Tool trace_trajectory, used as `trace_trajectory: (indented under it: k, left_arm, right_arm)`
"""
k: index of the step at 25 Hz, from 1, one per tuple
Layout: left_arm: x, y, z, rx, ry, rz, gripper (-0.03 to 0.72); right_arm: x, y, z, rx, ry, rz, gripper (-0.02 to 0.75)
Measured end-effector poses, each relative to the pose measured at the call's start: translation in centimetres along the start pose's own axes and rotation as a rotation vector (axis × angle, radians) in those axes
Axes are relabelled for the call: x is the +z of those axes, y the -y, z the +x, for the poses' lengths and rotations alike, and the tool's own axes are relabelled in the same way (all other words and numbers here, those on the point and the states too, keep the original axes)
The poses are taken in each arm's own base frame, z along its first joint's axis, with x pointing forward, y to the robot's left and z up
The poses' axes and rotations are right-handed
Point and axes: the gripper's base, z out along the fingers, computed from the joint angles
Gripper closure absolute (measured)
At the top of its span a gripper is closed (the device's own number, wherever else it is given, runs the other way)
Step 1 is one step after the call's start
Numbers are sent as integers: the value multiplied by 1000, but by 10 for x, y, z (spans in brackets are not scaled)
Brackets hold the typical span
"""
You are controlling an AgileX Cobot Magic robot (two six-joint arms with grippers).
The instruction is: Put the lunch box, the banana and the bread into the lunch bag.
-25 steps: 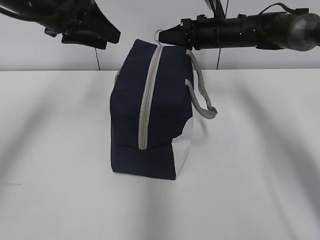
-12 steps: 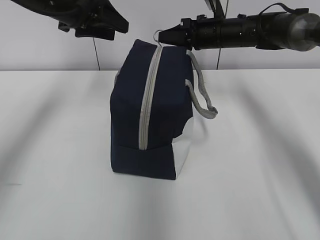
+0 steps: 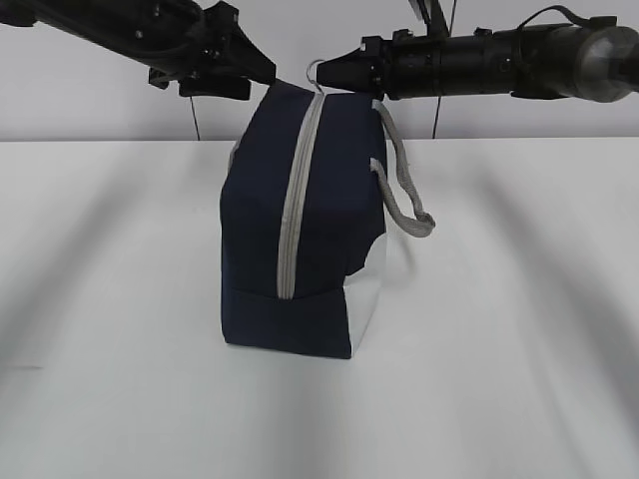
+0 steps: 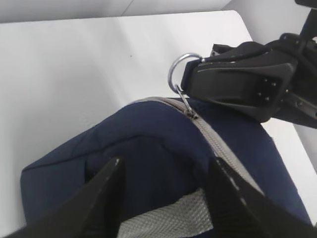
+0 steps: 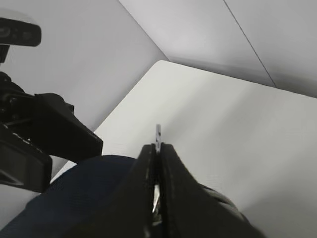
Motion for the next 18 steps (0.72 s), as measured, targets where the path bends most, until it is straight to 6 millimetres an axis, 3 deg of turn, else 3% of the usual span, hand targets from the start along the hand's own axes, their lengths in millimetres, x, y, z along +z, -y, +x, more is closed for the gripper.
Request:
trace_trajectory:
  k: [18]
  left_arm:
    - [3,6,3,-48,-27,86,305]
  right_arm:
    - [0,0,0,0,0,0,732]
